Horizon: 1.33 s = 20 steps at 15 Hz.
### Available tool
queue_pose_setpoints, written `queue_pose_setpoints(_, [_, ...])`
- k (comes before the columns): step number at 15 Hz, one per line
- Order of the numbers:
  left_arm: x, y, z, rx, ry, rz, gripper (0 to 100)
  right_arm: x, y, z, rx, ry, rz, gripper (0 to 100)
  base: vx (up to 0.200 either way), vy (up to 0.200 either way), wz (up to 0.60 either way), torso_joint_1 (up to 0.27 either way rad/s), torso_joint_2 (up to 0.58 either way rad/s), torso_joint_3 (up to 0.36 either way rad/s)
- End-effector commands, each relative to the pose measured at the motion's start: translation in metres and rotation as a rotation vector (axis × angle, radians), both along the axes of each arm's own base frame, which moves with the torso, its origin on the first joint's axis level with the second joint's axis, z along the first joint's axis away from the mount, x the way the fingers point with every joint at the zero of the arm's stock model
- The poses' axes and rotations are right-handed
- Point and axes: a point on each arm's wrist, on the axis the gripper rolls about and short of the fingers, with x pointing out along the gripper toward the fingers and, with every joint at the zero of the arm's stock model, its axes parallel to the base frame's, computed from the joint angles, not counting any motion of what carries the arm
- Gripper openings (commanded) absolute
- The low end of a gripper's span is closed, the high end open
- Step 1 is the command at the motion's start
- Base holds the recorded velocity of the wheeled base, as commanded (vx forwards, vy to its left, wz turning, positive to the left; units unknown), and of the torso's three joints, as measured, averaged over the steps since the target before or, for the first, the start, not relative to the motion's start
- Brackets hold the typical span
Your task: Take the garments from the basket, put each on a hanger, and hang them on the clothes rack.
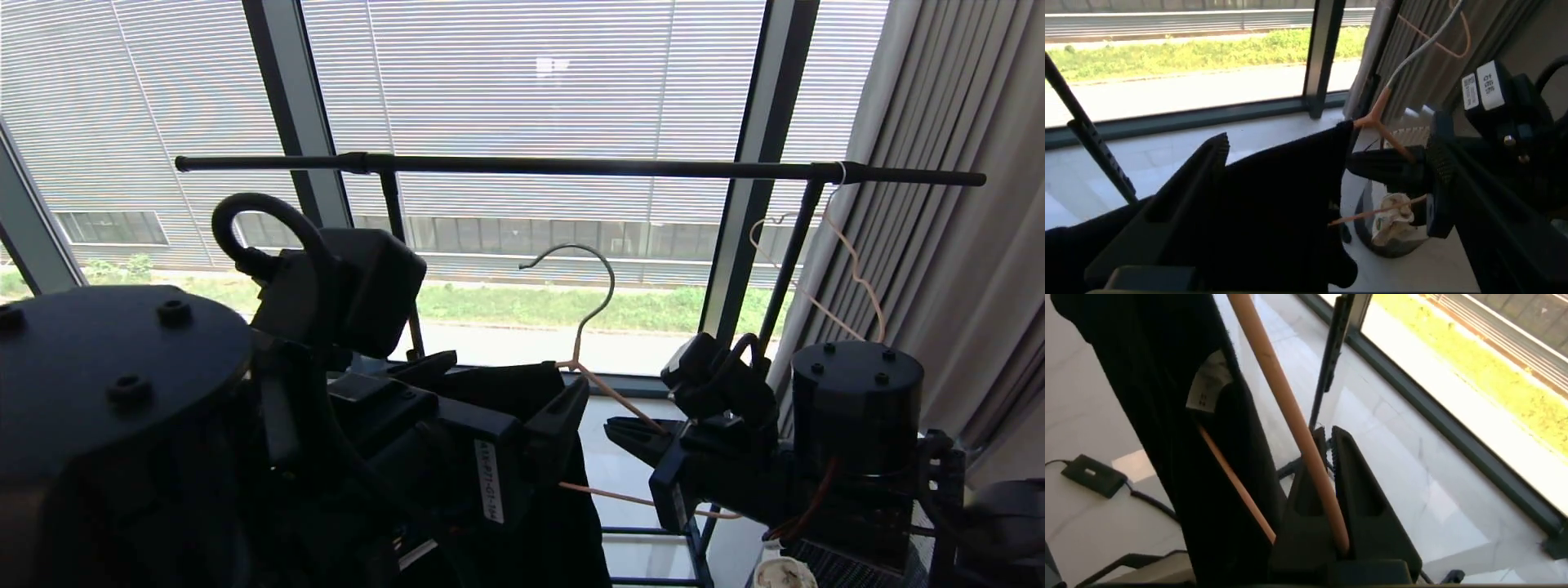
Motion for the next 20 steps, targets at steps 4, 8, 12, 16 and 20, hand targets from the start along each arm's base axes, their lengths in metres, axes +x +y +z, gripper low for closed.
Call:
queue_pose_setpoints(4, [-0.003,0.039,-0.003,0.067,-0.048,0.043,100,0.007,-0.014,0.004,0.016,-0.062,-0.075,0,0.0,0.0,0.0,0.0,0.0,0.0])
queue_pose_setpoints(8, [-0.013,0.071,-0.016,0.164,-0.091,-0.212,100,-0.007,-0.032,-0.002,-0.031,-0.07,-0.058,0,0.0,0.0,0.0,0.0,0.0,0.0])
queue_pose_setpoints(12, [-0.029,0.091,-0.043,0.284,-0.138,-0.485,100,-0.026,-0.05,-0.009,-0.078,-0.091,0.026,0,0.0,0.0,0.0,0.0,0.0,0.0])
queue_pose_setpoints(16, [-0.024,0.084,-0.051,0.337,-0.131,-0.571,100,-0.037,-0.056,-0.016,-0.132,-0.124,0.101,0,0.0,0.0,0.0,0.0,0.0,0.0])
queue_pose_setpoints(20, [-0.02,0.072,-0.062,0.364,-0.074,-0.639,100,-0.048,-0.046,-0.017,-0.14,-0.139,0.172,0,0.0,0.0,0.0,0.0,0.0,0.0])
